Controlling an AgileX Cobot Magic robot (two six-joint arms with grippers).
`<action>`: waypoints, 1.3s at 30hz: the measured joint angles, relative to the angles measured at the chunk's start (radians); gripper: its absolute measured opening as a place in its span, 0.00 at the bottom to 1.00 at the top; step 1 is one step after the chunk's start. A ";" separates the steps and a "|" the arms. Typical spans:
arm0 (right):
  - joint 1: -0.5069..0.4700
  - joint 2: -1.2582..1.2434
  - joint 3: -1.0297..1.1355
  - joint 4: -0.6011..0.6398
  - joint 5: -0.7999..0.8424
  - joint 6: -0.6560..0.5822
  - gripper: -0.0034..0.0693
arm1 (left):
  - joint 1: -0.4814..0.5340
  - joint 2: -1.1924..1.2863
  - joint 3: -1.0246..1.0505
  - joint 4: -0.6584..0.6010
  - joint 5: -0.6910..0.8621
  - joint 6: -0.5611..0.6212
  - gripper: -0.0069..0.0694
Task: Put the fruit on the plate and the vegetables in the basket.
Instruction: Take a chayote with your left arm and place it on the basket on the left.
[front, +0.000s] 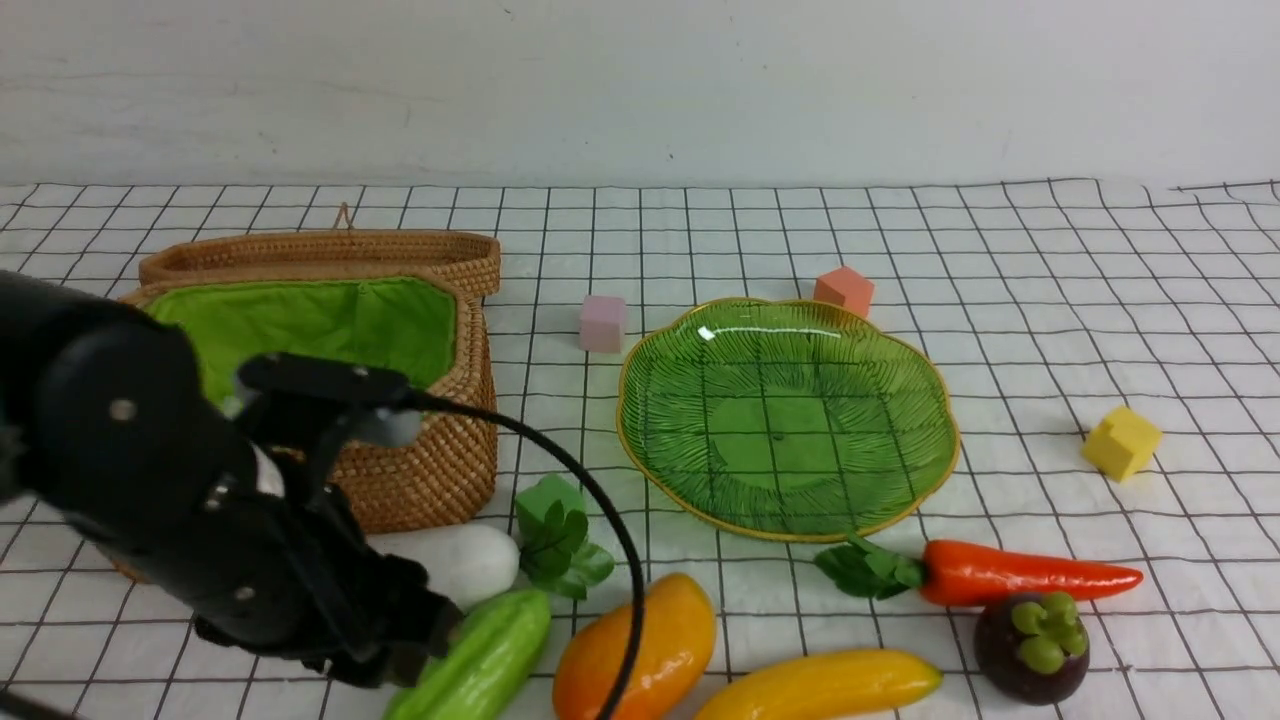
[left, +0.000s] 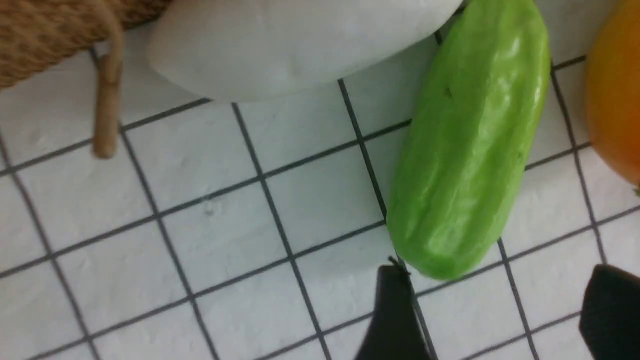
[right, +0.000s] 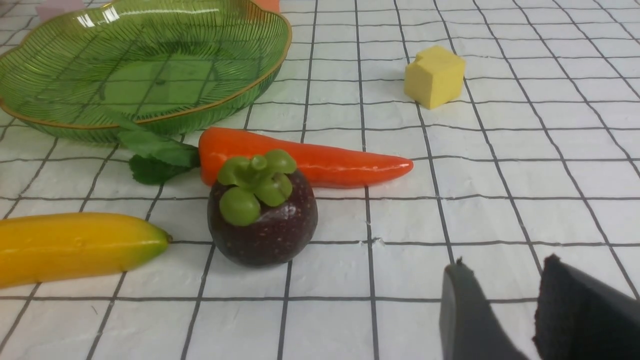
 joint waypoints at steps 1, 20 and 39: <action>0.000 0.000 0.000 0.000 0.000 0.000 0.37 | -0.001 0.014 0.000 -0.001 -0.005 0.000 0.74; 0.000 0.000 0.000 0.001 0.000 0.000 0.37 | -0.007 0.205 -0.055 -0.034 -0.065 0.090 0.65; 0.000 0.000 0.000 0.001 0.000 0.000 0.37 | 0.097 -0.051 -0.355 0.265 0.177 0.199 0.65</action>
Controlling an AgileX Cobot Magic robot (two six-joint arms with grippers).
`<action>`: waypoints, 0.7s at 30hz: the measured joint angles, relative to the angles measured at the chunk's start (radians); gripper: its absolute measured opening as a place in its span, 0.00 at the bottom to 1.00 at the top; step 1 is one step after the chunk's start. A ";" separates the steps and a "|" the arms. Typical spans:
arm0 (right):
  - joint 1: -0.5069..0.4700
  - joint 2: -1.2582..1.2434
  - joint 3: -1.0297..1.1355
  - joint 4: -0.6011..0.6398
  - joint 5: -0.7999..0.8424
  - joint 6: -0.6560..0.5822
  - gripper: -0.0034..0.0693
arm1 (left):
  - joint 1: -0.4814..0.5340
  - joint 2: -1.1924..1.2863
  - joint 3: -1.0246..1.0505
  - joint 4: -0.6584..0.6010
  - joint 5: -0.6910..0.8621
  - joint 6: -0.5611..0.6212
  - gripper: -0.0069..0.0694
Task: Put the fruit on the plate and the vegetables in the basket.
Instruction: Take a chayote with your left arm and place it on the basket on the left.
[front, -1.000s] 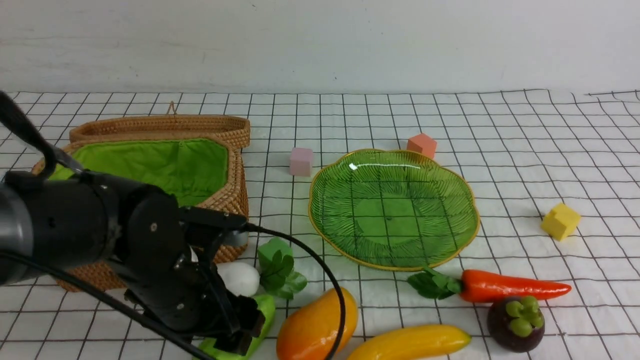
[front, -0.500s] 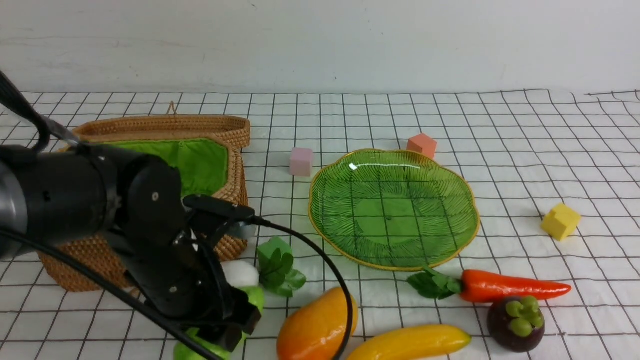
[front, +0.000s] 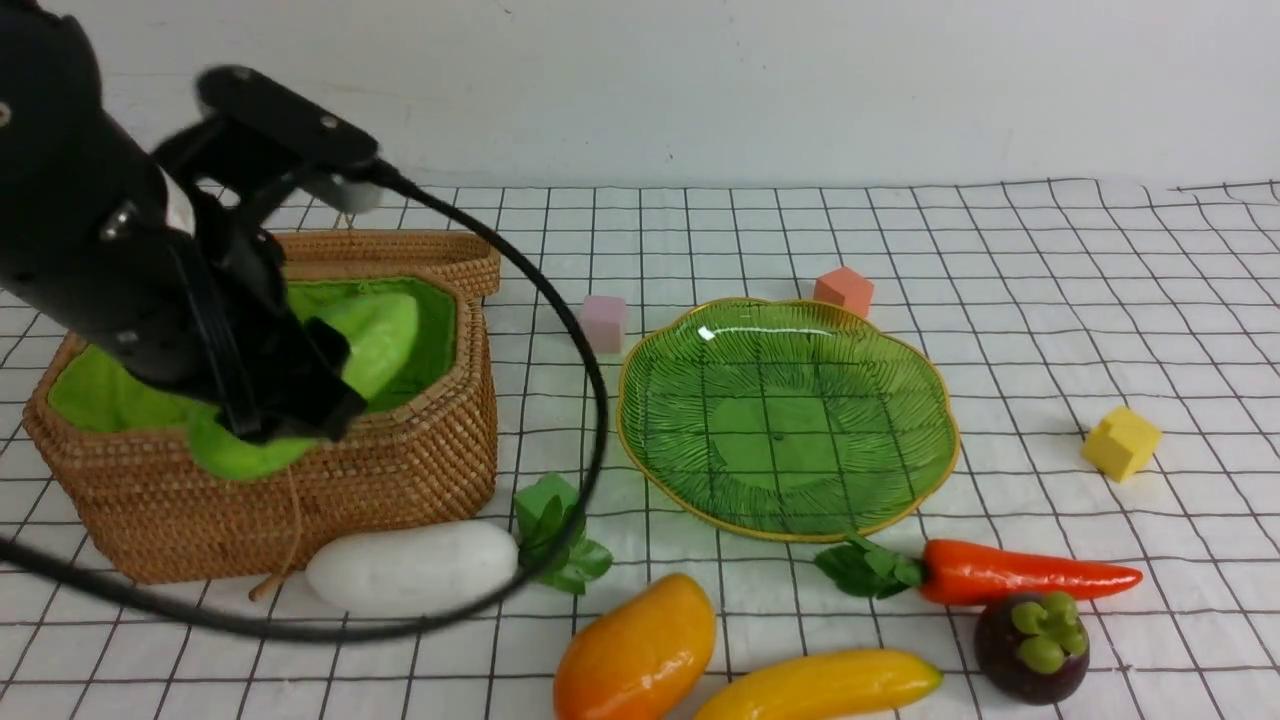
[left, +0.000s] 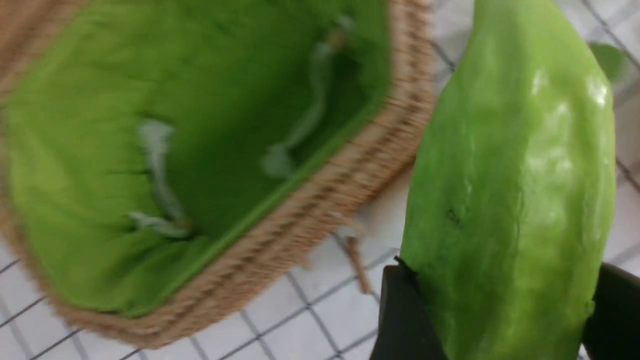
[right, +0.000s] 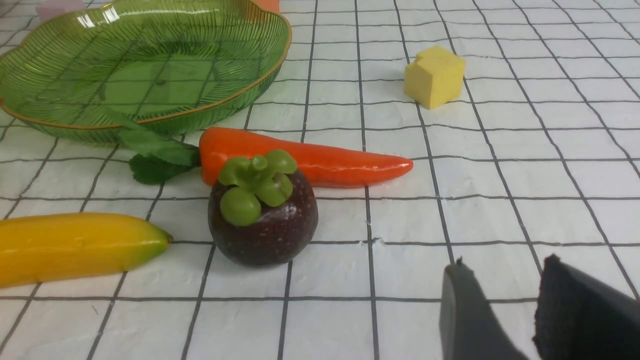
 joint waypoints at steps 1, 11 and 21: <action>0.000 0.000 0.000 0.000 0.000 0.000 0.37 | 0.060 0.023 -0.003 0.030 -0.033 -0.036 0.65; 0.000 0.000 0.000 -0.001 0.000 0.000 0.37 | 0.230 0.188 -0.004 0.089 -0.234 -0.351 0.65; 0.000 0.000 0.000 -0.001 0.000 0.000 0.37 | 0.230 0.208 -0.004 0.145 -0.249 -0.565 0.89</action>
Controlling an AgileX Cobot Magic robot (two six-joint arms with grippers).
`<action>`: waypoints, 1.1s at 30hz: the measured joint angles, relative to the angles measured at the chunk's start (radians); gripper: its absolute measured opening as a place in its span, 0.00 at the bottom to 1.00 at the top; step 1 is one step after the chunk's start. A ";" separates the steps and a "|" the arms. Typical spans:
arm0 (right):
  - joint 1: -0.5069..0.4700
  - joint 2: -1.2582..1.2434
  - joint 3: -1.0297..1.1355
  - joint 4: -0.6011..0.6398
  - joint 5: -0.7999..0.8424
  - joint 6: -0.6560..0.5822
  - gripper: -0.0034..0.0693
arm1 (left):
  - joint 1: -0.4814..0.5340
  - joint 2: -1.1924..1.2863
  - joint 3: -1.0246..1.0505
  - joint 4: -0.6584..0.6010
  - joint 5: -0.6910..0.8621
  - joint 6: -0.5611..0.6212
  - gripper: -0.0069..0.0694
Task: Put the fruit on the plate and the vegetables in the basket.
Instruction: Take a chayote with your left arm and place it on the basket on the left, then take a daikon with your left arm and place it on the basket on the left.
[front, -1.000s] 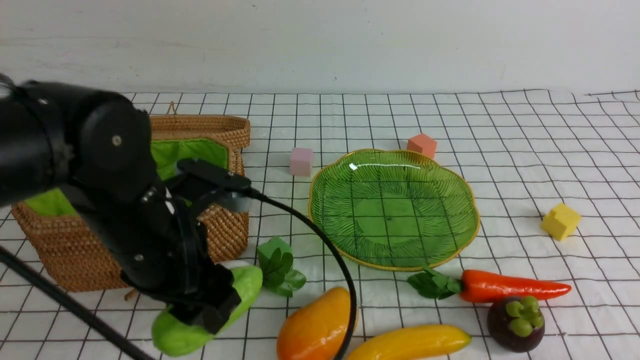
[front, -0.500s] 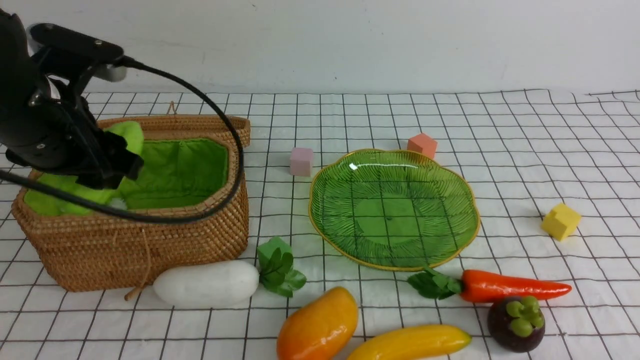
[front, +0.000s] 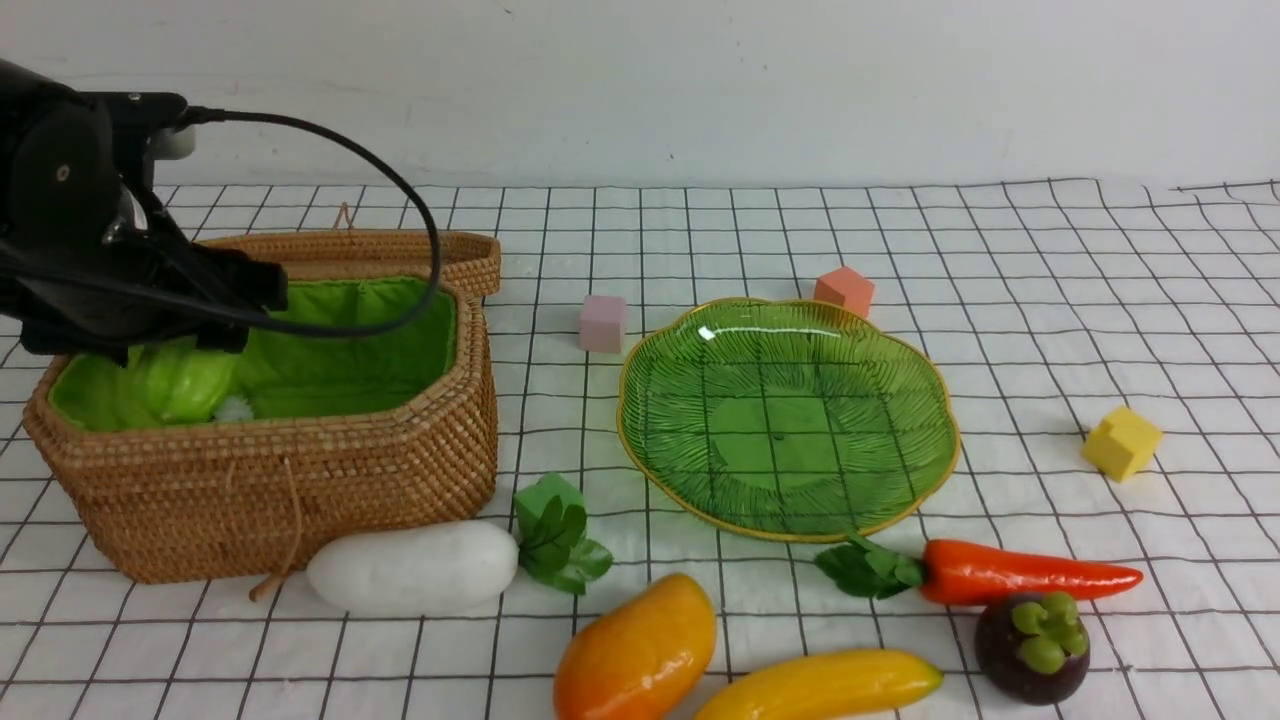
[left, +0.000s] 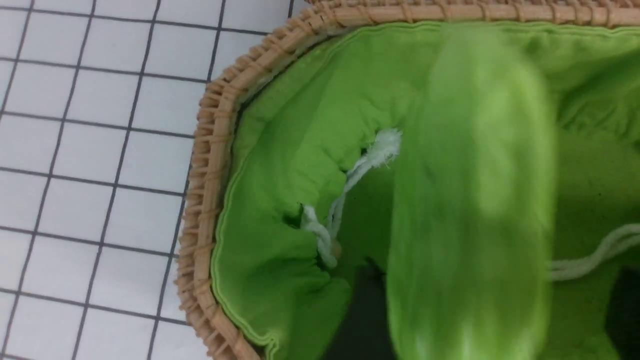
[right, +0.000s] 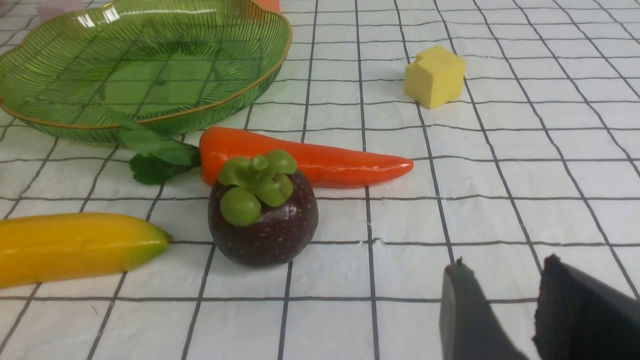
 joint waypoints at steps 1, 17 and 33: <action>0.000 0.000 0.000 0.000 0.000 0.000 0.37 | 0.000 -0.010 0.000 -0.015 0.007 0.001 0.93; 0.000 0.000 0.000 0.000 0.000 0.000 0.37 | -0.280 -0.132 -0.001 -0.421 0.274 0.754 0.80; 0.000 0.000 0.000 0.000 0.000 0.000 0.37 | -0.421 0.136 -0.001 -0.325 0.083 1.086 0.68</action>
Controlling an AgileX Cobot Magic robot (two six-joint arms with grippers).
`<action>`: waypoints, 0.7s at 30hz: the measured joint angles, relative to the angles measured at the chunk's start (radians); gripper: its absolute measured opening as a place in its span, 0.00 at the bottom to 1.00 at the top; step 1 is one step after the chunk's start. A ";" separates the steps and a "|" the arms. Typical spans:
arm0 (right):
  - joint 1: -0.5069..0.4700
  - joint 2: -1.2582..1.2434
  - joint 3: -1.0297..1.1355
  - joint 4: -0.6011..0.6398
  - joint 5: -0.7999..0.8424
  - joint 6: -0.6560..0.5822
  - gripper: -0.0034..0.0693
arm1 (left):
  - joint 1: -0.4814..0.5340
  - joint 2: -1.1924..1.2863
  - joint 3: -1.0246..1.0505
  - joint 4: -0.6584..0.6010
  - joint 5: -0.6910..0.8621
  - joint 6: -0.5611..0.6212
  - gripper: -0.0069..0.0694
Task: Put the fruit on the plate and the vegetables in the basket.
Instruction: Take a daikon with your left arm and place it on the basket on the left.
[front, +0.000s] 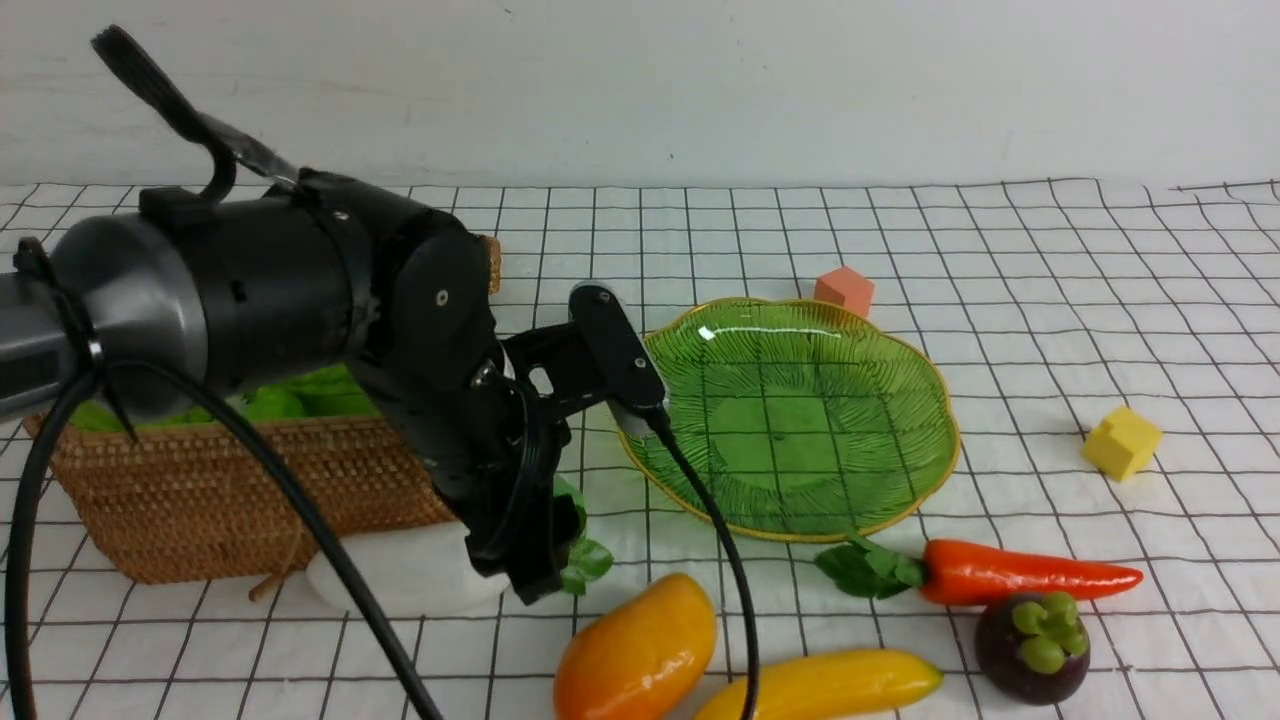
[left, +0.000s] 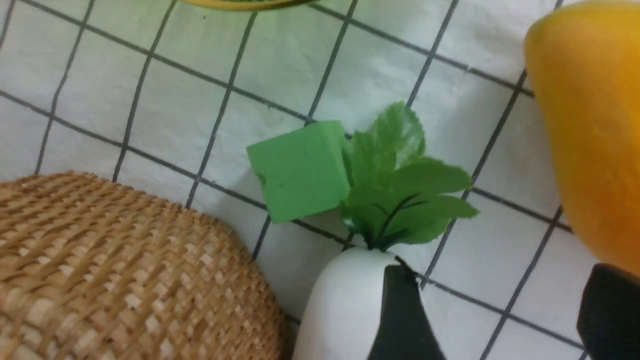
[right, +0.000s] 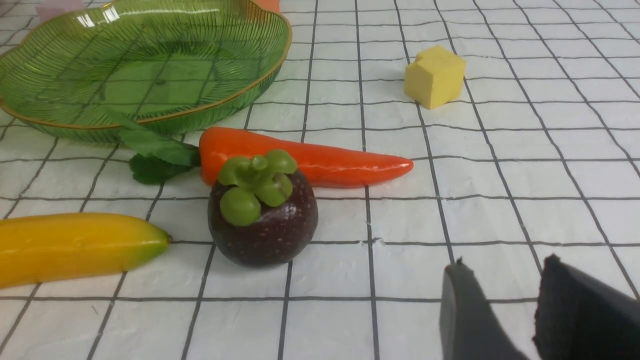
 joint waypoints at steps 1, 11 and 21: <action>0.000 0.000 0.000 0.000 0.000 0.000 0.37 | 0.000 0.000 0.000 0.003 0.005 0.000 0.68; 0.000 0.000 0.000 0.001 0.000 0.000 0.37 | 0.000 0.000 0.044 0.133 -0.057 -0.010 0.84; 0.000 0.000 0.000 0.001 0.000 0.000 0.37 | 0.000 0.053 0.045 0.148 -0.062 -0.033 0.97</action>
